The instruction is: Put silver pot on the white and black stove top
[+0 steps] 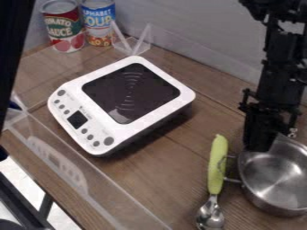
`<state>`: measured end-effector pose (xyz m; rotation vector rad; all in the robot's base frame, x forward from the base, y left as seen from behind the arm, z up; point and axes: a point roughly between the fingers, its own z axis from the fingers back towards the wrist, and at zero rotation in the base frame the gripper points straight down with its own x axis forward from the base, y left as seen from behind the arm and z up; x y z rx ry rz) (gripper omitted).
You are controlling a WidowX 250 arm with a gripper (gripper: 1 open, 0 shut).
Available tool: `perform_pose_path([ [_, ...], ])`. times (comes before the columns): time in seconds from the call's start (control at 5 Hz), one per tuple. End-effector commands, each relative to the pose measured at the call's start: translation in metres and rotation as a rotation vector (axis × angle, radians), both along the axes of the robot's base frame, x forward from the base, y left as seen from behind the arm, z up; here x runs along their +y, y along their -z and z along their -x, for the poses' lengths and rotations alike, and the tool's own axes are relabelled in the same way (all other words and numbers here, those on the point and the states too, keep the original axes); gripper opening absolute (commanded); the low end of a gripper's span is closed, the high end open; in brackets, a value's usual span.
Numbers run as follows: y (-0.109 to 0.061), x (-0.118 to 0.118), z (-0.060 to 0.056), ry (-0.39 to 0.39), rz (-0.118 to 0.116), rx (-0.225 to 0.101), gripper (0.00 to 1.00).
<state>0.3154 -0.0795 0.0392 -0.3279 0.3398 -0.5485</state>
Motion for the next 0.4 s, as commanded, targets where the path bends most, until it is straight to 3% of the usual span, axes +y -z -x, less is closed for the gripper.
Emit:
perform_pose_path([
  [0.0,-0.014,0.0074,-0.0142,-0.066,0.027,-0.059,1.0],
  [0.2,-0.0136,0.0062,-0.0165,-0.111,0.032,-0.057,1.0],
])
